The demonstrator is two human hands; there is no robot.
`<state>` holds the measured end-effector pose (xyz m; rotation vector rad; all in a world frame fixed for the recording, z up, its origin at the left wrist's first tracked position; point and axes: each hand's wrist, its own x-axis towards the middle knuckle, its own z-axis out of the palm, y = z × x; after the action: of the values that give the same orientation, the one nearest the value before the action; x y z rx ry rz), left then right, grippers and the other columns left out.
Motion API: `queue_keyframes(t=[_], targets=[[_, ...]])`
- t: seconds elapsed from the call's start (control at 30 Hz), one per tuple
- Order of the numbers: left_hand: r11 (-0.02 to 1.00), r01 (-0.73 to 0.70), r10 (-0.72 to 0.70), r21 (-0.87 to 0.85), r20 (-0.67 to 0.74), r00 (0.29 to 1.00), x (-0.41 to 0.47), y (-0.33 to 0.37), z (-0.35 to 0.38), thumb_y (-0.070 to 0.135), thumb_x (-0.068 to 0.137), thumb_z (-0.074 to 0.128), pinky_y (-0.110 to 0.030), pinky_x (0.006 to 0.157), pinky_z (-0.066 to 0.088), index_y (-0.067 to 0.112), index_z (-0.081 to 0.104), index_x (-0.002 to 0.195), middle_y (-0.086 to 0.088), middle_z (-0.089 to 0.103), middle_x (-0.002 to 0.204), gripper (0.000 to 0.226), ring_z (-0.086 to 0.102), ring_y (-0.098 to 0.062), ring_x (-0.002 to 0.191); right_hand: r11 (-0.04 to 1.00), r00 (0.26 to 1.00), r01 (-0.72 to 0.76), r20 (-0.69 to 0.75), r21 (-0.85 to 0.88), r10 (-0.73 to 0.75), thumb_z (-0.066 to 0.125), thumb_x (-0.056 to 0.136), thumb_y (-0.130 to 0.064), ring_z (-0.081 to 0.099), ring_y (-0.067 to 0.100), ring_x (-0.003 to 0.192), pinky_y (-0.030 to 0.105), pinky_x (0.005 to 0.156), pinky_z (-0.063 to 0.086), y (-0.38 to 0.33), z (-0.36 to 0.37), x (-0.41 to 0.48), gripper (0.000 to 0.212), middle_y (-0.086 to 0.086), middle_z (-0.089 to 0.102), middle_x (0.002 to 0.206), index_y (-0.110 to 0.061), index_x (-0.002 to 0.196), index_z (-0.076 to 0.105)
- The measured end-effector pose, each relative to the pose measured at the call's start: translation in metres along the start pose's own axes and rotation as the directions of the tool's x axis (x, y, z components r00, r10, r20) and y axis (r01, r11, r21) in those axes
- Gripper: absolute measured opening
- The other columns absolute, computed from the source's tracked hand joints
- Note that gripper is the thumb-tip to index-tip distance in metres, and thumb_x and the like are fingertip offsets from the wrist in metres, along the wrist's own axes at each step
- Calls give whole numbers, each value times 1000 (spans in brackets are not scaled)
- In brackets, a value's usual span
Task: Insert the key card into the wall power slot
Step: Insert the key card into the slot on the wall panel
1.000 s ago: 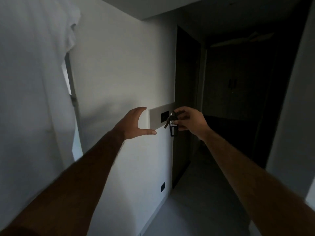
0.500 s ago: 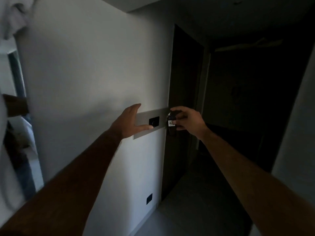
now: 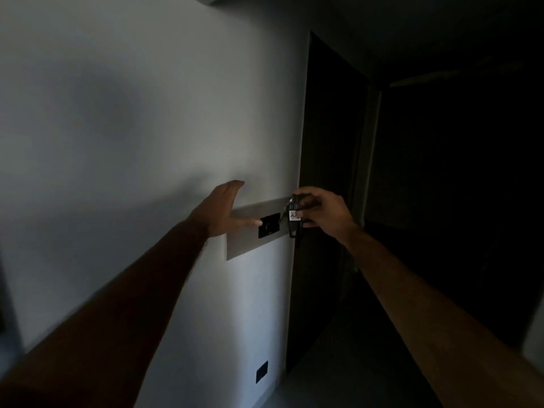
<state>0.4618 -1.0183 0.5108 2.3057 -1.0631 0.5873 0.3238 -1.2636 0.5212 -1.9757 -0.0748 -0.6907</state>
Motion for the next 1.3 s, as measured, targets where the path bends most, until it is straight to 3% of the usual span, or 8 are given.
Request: queue_keyframes(t=[0.13,0.33,0.43,0.57,0.67,0.8,1.13,1.3], targets=[[1000,3,-4,15,4,1000,36,-9,16,100,52,53,-38,123,25,19,26,158,-5,30,165,136,27,-21,151,1000,1000,12,-25,3,-12,73,81,11,71,35,100,38,67,65,28,-8,39,48,26,65,112,-13,122,67],[999,-2,2,46,-13,1000,83,-23,48,84,63,67,-32,121,20,15,28,158,-7,30,165,124,26,-22,152,999,1000,20,-17,41,-19,71,80,15,68,31,91,29,59,63,69,-23,99,48,30,60,104,-7,122,65],[997,20,-18,74,-19,1000,108,-27,64,73,69,76,-32,120,19,16,27,159,-7,28,166,118,25,-22,152,997,1000,12,25,75,-13,69,81,16,64,29,90,32,59,62,88,-33,131,45,19,57,98,-8,119,65],[993,68,-64,95,-37,997,137,-30,85,73,68,76,-38,124,20,16,26,159,-8,27,166,119,22,-23,153,996,996,40,72,75,-46,69,80,16,65,28,87,32,58,64,115,-43,173,45,14,59,94,-13,114,66],[989,99,-93,107,-53,994,158,-33,102,71,69,77,-35,123,18,15,26,159,-9,26,167,118,21,-23,154,996,992,57,110,63,-64,70,79,15,66,30,87,46,67,65,140,-48,203,47,12,57,93,-20,109,66],[983,147,-138,112,-89,986,181,-44,119,73,67,76,-39,123,20,15,26,159,-9,26,167,120,22,-24,153,995,984,87,151,52,-93,71,80,13,68,24,80,32,57,63,170,-48,242,49,3,60,88,-29,106,65],[957,158,-137,243,-101,985,242,-91,147,85,65,65,-35,124,18,16,25,159,-6,24,167,123,20,-21,154,991,969,117,213,66,-128,74,77,9,68,21,81,48,64,64,242,-12,333,62,-3,62,84,-52,86,66],[942,107,-76,318,-109,991,277,-101,154,79,69,71,-33,124,18,13,28,158,-9,27,166,119,23,-23,153,983,956,148,239,111,-171,75,78,7,67,18,81,38,60,63,259,3,375,63,3,64,90,-55,87,67]])
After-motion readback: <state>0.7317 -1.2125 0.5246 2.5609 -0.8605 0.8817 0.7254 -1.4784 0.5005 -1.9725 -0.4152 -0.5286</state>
